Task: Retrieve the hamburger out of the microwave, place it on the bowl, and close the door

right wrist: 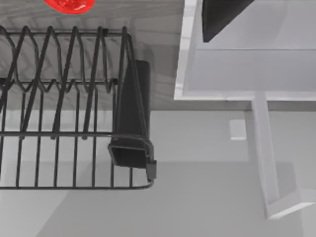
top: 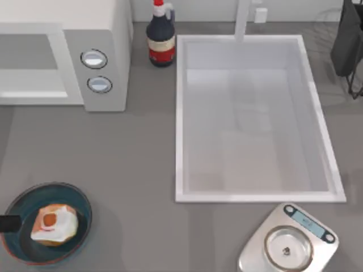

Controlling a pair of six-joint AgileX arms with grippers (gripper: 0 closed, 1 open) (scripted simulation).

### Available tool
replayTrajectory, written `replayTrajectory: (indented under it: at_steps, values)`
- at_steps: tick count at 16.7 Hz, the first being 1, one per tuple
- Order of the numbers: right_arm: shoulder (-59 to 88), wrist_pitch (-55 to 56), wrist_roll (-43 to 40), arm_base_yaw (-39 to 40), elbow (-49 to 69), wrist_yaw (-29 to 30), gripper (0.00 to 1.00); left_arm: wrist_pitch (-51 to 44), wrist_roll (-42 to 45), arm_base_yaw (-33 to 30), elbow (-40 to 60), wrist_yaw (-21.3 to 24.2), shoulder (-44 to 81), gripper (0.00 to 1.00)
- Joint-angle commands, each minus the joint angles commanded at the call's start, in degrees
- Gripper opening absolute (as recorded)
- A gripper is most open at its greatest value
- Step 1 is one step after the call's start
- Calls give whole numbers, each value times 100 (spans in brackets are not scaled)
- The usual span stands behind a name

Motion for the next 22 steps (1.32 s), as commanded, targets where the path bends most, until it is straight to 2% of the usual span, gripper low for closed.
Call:
replayTrajectory:
  at_steps: [5,8,13,22]
  values:
    - [0,0,0,0,0,0,100,-7,2,24,7,14,357,0]
    - [0,0,0,0,0,0,100,-136,304,375,353,205,712,0]
    - [0,0,0,0,0,0,100,-689,1513,1910,1781,1034,2512,0]
    - [0,0,0,0,0,0,100,-1919,4038,5108,5275,3055,7957,0]
